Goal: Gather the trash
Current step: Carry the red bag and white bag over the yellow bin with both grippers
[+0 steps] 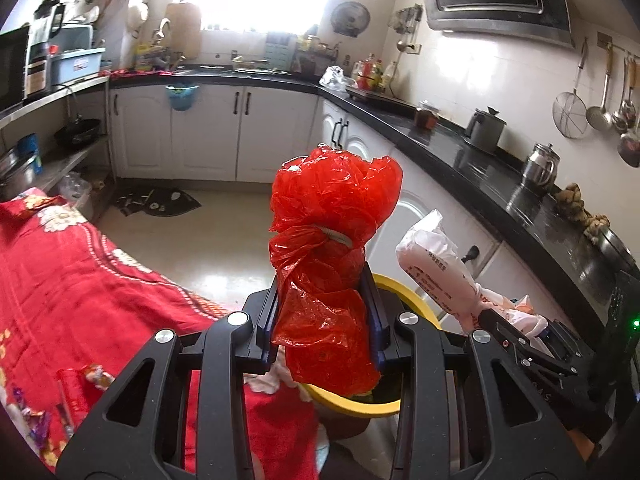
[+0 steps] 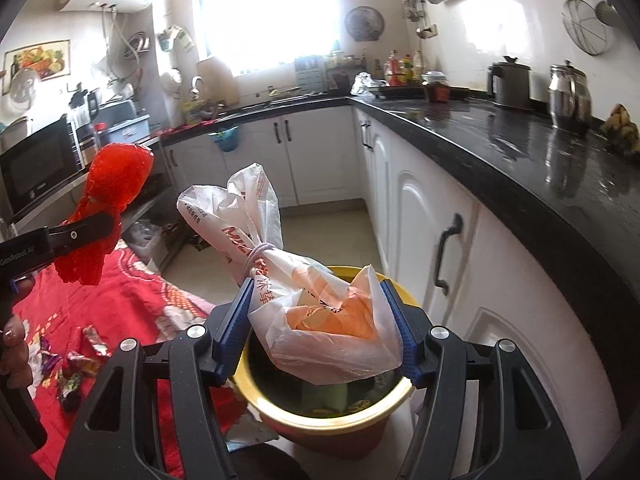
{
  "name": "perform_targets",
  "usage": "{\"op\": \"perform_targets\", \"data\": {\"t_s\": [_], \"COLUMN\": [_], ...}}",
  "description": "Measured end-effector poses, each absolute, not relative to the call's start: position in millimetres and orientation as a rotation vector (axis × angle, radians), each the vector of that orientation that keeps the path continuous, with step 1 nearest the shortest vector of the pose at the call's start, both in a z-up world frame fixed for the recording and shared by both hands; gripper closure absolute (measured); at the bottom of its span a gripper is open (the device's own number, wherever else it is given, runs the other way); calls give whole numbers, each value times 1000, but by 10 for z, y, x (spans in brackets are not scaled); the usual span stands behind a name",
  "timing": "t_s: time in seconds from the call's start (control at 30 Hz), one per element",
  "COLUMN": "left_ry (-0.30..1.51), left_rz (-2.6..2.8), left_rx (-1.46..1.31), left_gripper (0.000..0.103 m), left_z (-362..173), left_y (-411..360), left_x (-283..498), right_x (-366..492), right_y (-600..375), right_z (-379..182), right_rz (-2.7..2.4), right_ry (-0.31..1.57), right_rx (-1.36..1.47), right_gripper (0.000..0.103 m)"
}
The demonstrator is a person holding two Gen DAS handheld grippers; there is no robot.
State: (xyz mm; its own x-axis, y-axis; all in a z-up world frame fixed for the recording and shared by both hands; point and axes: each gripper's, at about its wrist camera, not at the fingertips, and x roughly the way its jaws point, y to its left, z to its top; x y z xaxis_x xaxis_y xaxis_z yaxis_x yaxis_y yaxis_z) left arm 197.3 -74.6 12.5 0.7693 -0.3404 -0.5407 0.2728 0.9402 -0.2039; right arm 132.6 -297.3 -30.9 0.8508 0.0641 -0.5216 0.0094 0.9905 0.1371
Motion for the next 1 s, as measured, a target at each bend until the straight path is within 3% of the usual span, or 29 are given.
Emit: {"op": "perform_targets", "data": {"t_s": [1.0], "left_ry": [770], "left_rz": [-394], "left_rx": [-81], "left_gripper": [75], "left_z": [-494], "left_y": [-1389], "left_x": [2550], "right_x": [1781], "right_y": [-3283], "right_z": [-992], "right_rz": [-60], "right_ry": [715], "right_rx": [132], "right_gripper": [42]}}
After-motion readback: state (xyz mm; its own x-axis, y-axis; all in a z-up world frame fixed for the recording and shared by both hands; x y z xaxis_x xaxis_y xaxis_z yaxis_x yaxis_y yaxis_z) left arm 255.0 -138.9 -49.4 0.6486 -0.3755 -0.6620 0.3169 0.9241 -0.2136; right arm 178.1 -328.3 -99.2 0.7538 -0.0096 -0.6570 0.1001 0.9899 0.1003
